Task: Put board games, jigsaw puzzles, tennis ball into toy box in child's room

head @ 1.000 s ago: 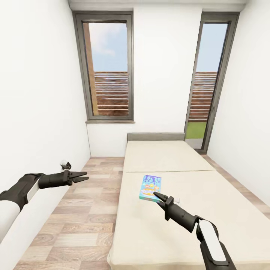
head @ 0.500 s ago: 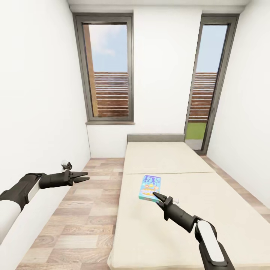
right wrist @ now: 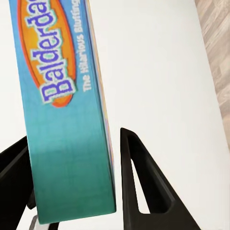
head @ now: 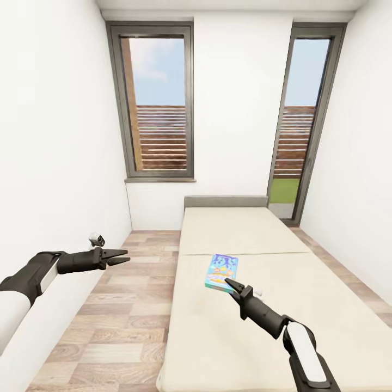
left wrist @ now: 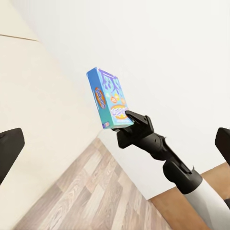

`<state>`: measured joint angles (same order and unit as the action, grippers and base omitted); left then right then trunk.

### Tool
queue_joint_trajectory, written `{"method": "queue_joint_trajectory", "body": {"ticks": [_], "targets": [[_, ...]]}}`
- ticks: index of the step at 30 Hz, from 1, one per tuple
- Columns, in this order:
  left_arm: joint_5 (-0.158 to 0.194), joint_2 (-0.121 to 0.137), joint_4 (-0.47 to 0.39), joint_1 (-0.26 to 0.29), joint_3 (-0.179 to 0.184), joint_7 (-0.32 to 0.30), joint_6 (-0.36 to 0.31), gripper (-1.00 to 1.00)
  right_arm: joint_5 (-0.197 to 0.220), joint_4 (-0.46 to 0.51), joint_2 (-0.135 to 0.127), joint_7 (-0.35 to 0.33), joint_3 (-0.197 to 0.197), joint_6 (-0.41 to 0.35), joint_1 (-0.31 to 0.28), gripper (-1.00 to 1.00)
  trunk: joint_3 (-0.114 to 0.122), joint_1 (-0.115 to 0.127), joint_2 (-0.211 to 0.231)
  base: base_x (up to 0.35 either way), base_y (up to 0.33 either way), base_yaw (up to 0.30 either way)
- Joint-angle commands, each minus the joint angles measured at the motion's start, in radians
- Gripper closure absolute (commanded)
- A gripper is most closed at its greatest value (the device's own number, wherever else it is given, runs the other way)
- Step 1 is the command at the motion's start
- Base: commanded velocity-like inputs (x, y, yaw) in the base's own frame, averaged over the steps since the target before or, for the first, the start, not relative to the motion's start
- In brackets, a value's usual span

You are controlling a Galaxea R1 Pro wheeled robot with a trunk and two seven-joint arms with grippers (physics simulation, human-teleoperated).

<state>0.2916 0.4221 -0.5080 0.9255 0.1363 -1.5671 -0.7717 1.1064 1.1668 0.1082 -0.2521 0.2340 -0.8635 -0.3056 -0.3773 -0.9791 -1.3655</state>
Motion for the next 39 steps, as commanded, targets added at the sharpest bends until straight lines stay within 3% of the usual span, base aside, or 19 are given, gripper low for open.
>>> {"method": "queue_joint_trajectory", "body": {"ticks": [1,5,12,20,32,39], "targets": [[0.004,0.001,0.000,0.001,0.007,-0.004,-0.011,-1.00,-0.006,-0.005,0.001,-0.006,0.005,-0.006,-0.001,1.00,0.002,0.004,0.007,0.000,0.000,0.000],[0.004,0.001,0.002,0.001,0.008,-0.004,-0.011,-1.00,-0.010,-0.010,-0.003,-0.001,0.007,-0.010,-0.007,1.00,0.015,0.019,0.035,0.000,0.000,0.000],[0.004,0.001,0.003,-0.001,0.008,-0.004,-0.011,-1.00,-0.008,-0.013,-0.089,0.005,-0.003,-0.017,-0.013,1.00,0.036,0.046,0.084,0.000,0.000,0.000],[0.004,0.000,0.003,-0.004,0.008,-0.004,-0.011,-1.00,-0.010,-0.013,-0.132,0.007,-0.003,-0.017,-0.015,1.00,0.062,0.077,0.140,0.000,0.000,0.000],[0.004,-0.001,0.003,-0.005,0.007,-0.004,-0.011,-1.00,-0.014,-0.037,-0.136,0.002,-0.002,-0.005,-0.014,1.00,0.099,0.123,0.224,0.000,0.000,0.000],[0.004,0.000,0.003,-0.005,0.007,-0.004,-0.011,-1.00,-0.014,-0.039,-0.124,0.002,-0.005,0.004,-0.014,1.00,0.121,0.150,0.273,0.000,0.000,0.000]]}}
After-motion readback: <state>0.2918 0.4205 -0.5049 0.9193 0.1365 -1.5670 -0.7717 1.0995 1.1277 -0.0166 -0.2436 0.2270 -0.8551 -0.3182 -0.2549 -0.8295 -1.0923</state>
